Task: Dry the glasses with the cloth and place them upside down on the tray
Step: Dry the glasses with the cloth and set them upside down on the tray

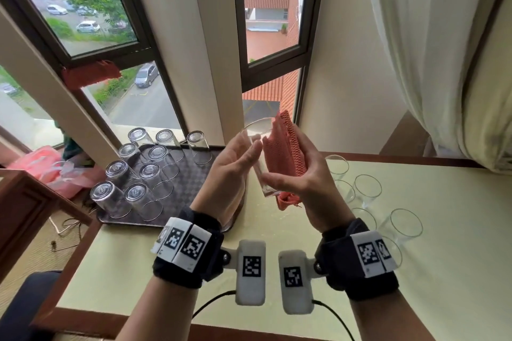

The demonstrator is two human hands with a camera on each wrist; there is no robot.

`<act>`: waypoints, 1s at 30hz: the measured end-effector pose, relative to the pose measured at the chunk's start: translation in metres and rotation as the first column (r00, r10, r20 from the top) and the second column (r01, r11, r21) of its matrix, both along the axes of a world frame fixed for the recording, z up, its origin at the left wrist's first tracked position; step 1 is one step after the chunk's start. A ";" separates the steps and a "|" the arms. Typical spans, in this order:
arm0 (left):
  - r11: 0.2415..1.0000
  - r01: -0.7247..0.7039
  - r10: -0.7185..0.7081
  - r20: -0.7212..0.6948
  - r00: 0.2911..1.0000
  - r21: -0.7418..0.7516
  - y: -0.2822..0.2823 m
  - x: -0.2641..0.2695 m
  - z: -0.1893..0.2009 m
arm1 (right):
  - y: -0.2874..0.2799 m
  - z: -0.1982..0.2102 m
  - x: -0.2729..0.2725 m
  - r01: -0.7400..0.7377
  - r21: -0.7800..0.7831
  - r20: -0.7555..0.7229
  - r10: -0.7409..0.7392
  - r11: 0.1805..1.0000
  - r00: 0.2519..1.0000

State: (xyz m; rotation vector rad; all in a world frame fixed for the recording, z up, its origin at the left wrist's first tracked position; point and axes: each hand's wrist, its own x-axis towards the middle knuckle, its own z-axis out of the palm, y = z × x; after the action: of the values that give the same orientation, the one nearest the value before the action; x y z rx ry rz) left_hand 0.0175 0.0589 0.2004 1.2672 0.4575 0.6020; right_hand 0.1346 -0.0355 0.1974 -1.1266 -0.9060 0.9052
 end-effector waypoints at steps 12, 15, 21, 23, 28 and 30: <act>0.999 0.001 -0.002 -0.034 0.999 -0.032 0.003 -0.004 0.004 | 0.003 0.002 0.003 -0.077 -0.010 -0.125 0.075 0.997 0.989; 0.999 0.025 -0.027 -0.048 0.998 -0.035 0.002 -0.001 0.005 | 0.008 0.002 -0.004 -0.023 -0.013 0.011 0.023 1.000 1.000; 0.996 0.066 -0.067 -0.017 0.998 -0.056 0.001 -0.001 -0.001 | 0.007 -0.009 -0.001 -0.167 0.004 -0.219 0.164 0.986 0.962; 0.996 0.044 -0.044 -0.002 0.999 -0.084 0.006 -0.003 -0.003 | 0.008 -0.008 -0.001 -0.114 -0.002 -0.217 0.111 0.993 0.970; 0.988 0.027 -0.015 0.078 0.997 -0.153 0.009 -0.002 0.007 | 0.009 -0.001 -0.005 0.053 -0.016 0.061 -0.052 0.998 0.997; 0.996 0.003 0.001 0.044 0.999 -0.091 0.003 0.003 0.010 | 0.010 -0.003 -0.007 -0.003 -0.038 0.004 0.003 0.999 1.000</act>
State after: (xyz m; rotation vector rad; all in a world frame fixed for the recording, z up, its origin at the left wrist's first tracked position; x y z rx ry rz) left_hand 0.0209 0.0615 0.2106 1.1658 0.4431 0.6007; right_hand 0.1274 -0.0257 0.1941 -1.1600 -0.8980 0.9261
